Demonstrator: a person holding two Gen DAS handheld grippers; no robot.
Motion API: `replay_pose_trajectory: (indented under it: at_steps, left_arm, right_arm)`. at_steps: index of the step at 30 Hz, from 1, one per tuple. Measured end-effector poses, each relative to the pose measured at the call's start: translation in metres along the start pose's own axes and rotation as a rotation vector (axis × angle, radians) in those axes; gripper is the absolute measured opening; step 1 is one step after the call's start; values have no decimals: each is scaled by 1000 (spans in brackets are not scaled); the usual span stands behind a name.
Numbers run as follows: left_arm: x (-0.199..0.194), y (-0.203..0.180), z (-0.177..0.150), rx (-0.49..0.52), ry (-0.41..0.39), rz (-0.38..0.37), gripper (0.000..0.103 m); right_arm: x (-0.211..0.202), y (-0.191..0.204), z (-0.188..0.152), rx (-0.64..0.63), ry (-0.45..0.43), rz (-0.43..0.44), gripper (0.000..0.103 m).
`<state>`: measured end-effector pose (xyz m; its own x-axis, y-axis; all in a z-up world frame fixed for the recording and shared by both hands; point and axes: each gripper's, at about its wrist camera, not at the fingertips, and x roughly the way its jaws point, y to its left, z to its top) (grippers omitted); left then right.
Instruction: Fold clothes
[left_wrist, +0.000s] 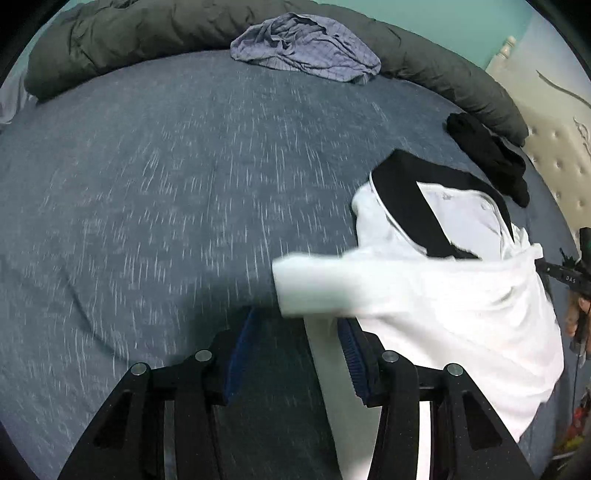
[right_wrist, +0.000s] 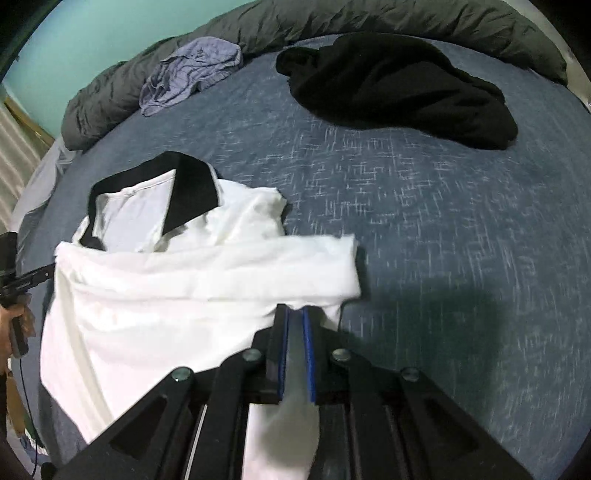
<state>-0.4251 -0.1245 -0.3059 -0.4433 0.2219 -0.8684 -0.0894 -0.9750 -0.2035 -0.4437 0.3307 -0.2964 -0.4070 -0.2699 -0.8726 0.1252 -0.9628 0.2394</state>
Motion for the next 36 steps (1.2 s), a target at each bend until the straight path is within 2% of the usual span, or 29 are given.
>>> replay_pose_trajectory:
  at_steps: [3, 8, 11, 14, 16, 19, 21, 23, 25, 28, 31, 36]
  left_arm:
    - [5, 3, 12, -18, -18, 8, 50]
    - [3, 17, 31, -111, -84, 8, 50]
    - [1, 23, 33, -120, -104, 6, 50]
    - [1, 22, 28, -88, -109, 12, 50]
    - [3, 23, 26, -87, -113, -10, 50]
    - [6, 22, 25, -84, -112, -17, 50]
    - [6, 25, 20, -98, -113, -28, 50]
    - [7, 25, 19, -97, -111, -29, 50]
    - [8, 23, 20, -93, -110, -32, 50]
    - [9, 22, 24, -99, -112, -39, 51]
    - [8, 22, 25, -107, -120, -66, 53]
    - [9, 18, 29, -86, -126, -85, 53]
  right_arm:
    - [5, -1, 14, 6, -38, -11, 8]
    - [12, -4, 39, 23, -90, -43, 8]
    - [2, -8, 49, 47, -141, -8, 8]
    - [-11, -16, 44, 28, -189, 24, 12]
    - [-19, -23, 35, 9, -200, 18, 12]
    - [-29, -38, 23, 41, -233, 56, 13]
    - [-32, -41, 19, 67, -234, 71, 16]
    - [-31, -38, 22, 77, -226, 47, 34]
    - [-35, -36, 27, 103, -229, 71, 46]
    - [-42, -30, 40, 109, -255, 70, 48]
    - [-40, -27, 45, 80, -232, 44, 48]
    - [-24, -39, 28, 59, -180, 11, 48]
